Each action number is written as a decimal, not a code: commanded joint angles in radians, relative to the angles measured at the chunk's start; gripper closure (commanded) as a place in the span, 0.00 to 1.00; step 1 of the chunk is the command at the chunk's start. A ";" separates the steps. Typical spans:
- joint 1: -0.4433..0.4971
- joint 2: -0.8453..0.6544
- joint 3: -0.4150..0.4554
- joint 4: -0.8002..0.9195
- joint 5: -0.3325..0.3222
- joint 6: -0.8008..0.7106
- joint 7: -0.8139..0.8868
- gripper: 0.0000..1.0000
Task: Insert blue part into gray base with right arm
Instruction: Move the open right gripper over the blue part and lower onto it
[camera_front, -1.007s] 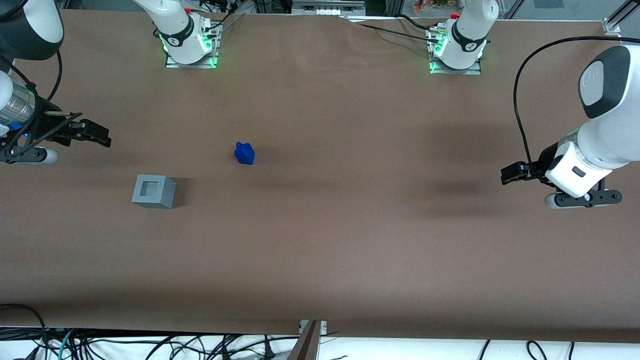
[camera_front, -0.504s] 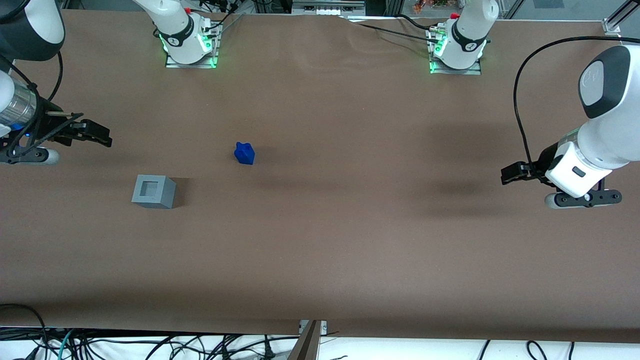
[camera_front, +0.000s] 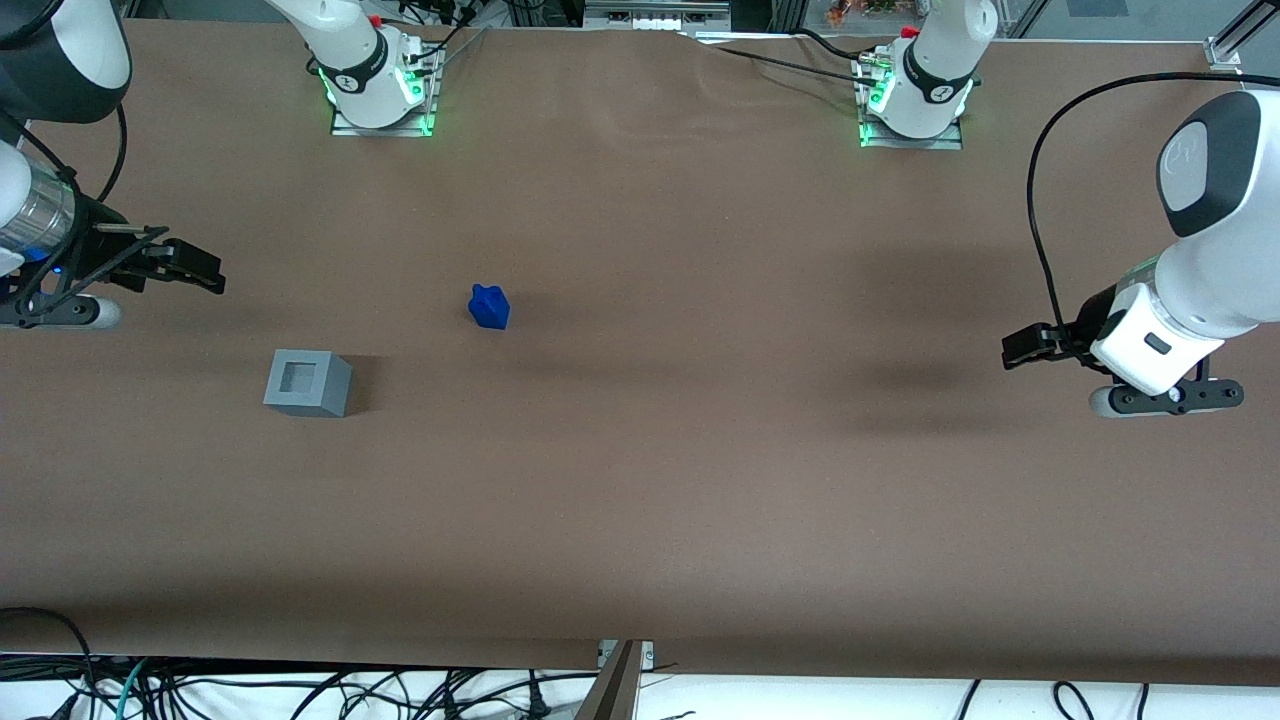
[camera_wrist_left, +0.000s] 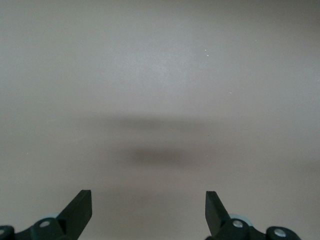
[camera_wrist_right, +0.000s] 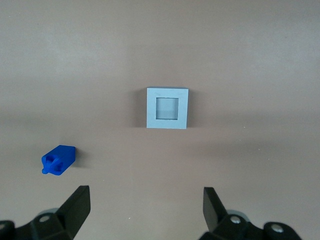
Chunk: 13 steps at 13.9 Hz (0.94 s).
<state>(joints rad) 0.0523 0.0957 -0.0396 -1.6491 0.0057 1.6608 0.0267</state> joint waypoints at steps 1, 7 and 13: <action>-0.009 -0.011 0.012 -0.017 0.019 -0.015 -0.002 0.00; 0.017 0.021 0.039 -0.018 0.019 -0.007 0.025 0.00; 0.066 0.071 0.138 -0.110 0.017 0.127 0.247 0.00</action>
<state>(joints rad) 0.0954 0.1693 0.0848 -1.7088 0.0097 1.7278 0.2081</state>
